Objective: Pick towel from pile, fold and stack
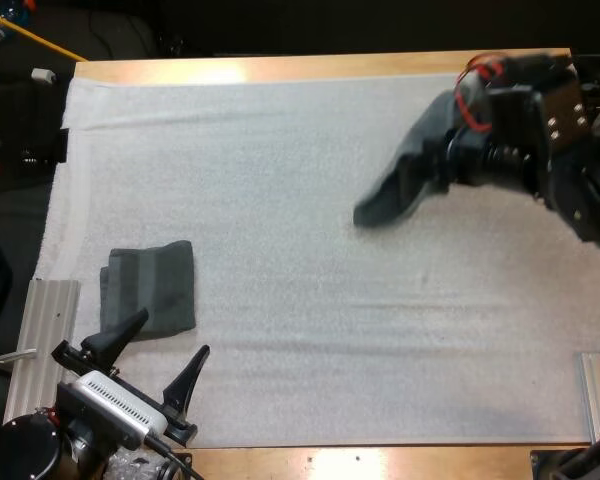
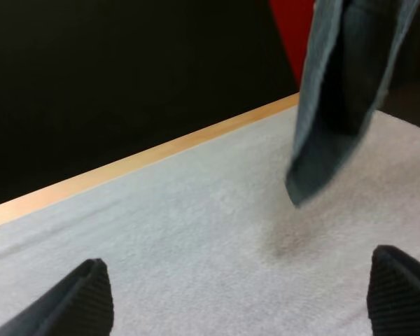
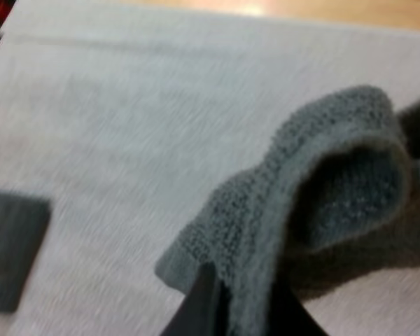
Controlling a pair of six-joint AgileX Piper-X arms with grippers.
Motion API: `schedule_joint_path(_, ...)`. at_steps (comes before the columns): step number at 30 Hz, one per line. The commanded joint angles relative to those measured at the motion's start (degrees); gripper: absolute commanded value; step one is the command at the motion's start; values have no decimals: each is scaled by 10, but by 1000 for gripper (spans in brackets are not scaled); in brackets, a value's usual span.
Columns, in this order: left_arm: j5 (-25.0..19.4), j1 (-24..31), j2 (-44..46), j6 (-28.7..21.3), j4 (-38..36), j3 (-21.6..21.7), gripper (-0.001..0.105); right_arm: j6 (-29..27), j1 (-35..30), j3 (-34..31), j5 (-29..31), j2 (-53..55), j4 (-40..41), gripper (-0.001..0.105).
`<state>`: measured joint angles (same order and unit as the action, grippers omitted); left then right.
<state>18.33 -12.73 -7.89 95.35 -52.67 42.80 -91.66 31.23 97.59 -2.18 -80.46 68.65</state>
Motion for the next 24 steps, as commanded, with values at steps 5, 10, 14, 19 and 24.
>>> schedule_joint_path(5, 9, -2, -2, 4, 1, 4, 71, 39, 64, -34, 24, 2, -14, 0)
schedule_joint_path(10, 9, -2, -2, 4, 1, 4, 71, 83, 107, -68, 50, 2, -58, 0)
schedule_joint_path(14, 9, -2, -2, 4, 1, 4, 71, 85, 108, -91, 48, -11, -26, 27)
schedule_joint_path(19, 9, -2, -2, 4, 1, 4, 71, 53, 88, -157, 68, -21, 2, 89)
schedule_joint_path(24, 9, -2, -2, 4, 1, 4, 71, 47, 70, -196, 83, -21, 39, 77)
